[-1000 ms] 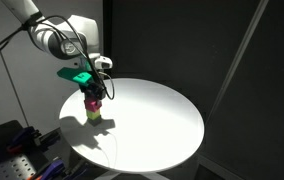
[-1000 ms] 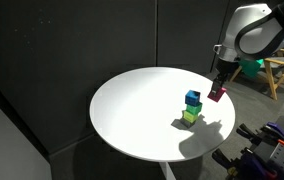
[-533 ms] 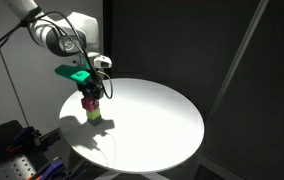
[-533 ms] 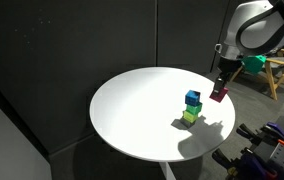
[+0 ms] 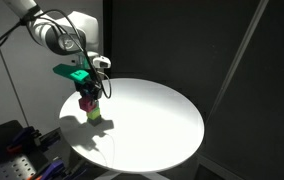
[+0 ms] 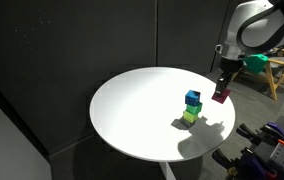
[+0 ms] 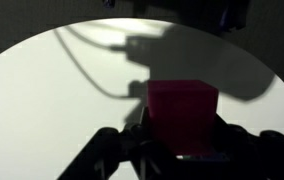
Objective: Put the pink block on the blue block
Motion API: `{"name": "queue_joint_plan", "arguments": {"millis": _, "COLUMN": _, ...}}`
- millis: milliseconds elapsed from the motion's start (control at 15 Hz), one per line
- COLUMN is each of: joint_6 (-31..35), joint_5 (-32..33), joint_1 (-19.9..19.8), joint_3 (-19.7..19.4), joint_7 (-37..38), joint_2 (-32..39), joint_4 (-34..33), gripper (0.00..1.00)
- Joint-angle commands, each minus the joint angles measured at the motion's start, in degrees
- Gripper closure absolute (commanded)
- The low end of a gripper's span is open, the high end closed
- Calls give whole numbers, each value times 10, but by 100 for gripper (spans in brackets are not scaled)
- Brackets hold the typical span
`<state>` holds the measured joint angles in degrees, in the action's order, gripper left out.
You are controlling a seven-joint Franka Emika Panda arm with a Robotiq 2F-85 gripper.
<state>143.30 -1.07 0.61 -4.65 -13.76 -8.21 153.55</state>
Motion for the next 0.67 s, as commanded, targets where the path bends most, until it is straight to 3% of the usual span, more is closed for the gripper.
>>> {"name": "queue_joint_plan", "arguments": {"millis": 0, "joint_6": -1, "joint_5": -1, "joint_1": -5, "joint_3": 5, "joint_7": 0, "joint_2": 0, "joint_4": 0, "gripper": 70}}
{"name": "queue_joint_plan", "arguments": {"millis": 67, "joint_6": -1, "joint_5": -1, "joint_1": -5, "joint_3": 5, "joint_7": 0, "joint_2": 0, "joint_4": 0, "gripper": 45}}
{"name": "queue_joint_plan", "arguments": {"millis": 600, "joint_6": -1, "joint_5": -1, "joint_1": -5, "joint_3": 6, "joint_7": 0, "joint_2": 4, "joint_4": 0, "gripper": 45}}
